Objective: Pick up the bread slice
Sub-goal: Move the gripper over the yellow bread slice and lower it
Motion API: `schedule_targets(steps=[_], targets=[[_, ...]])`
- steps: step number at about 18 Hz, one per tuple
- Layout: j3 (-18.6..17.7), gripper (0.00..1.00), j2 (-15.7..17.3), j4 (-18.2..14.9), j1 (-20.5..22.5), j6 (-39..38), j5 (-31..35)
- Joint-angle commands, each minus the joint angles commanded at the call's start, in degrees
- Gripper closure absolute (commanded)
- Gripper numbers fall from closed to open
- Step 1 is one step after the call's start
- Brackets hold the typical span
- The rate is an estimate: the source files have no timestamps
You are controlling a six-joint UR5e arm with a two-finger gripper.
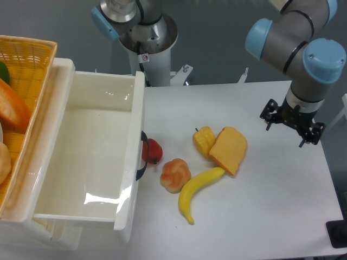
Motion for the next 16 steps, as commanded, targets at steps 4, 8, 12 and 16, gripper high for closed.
schedule_targets(steps=[4, 8, 12, 16], targets=[[-1.1, 0.0, 0.3, 0.0, -0.4, -1.3, 0.1], [-5.3, 0.0, 2.2, 1.4, -0.5, -5.4, 0.0], [-12.9, 0.0, 6.0, 5.9, -0.7, -11.2, -0.1], [-15.4, 0.0, 6.6, 5.7, -2.3, -15.1, -1.2]])
